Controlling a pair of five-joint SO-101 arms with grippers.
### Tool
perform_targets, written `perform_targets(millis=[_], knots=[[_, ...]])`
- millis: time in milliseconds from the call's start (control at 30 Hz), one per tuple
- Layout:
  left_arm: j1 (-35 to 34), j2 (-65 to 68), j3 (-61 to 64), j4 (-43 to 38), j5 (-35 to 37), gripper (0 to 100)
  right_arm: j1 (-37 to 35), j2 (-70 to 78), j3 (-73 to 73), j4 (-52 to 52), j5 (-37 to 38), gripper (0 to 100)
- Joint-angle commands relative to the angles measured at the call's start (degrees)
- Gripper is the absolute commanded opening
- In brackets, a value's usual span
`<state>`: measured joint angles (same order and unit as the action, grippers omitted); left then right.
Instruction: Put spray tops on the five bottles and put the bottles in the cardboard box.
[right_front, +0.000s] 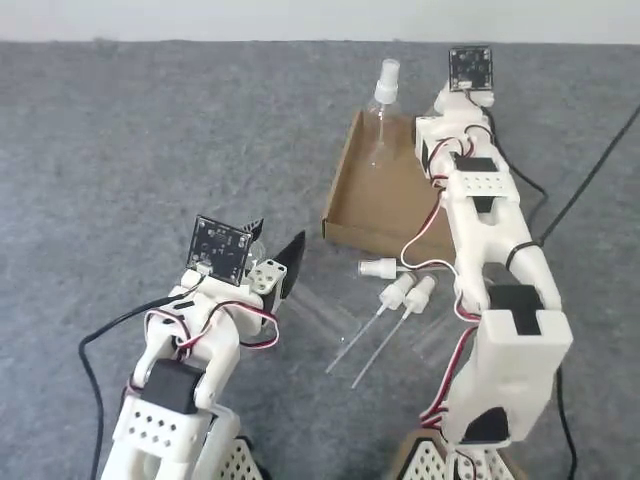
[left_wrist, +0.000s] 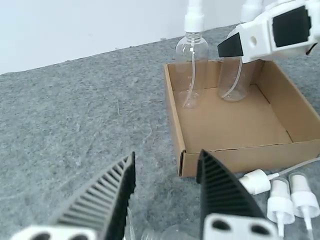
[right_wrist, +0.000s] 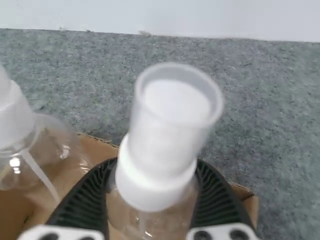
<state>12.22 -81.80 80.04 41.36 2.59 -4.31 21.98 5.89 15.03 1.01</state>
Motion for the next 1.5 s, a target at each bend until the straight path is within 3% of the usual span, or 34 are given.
perform_targets(millis=[0, 333, 667, 1467], knots=[[0.00, -0.62, -0.57, -1.41, -0.26, 18, 0.57, -0.57, -3.69, -2.42, -0.70, 0.6], [-0.18, -0.62, -0.57, -1.41, -0.26, 18, 0.48, 0.92, -3.69, -1.01, -0.53, 1.6], [-0.26, -0.62, -0.57, -1.41, -0.26, 18, -0.31, 0.66, -3.78, 1.45, -0.53, 22.9], [-0.26, -0.62, -0.57, -1.41, -0.26, 18, -0.75, -5.41, -4.48, 3.82, -0.53, 31.3]])
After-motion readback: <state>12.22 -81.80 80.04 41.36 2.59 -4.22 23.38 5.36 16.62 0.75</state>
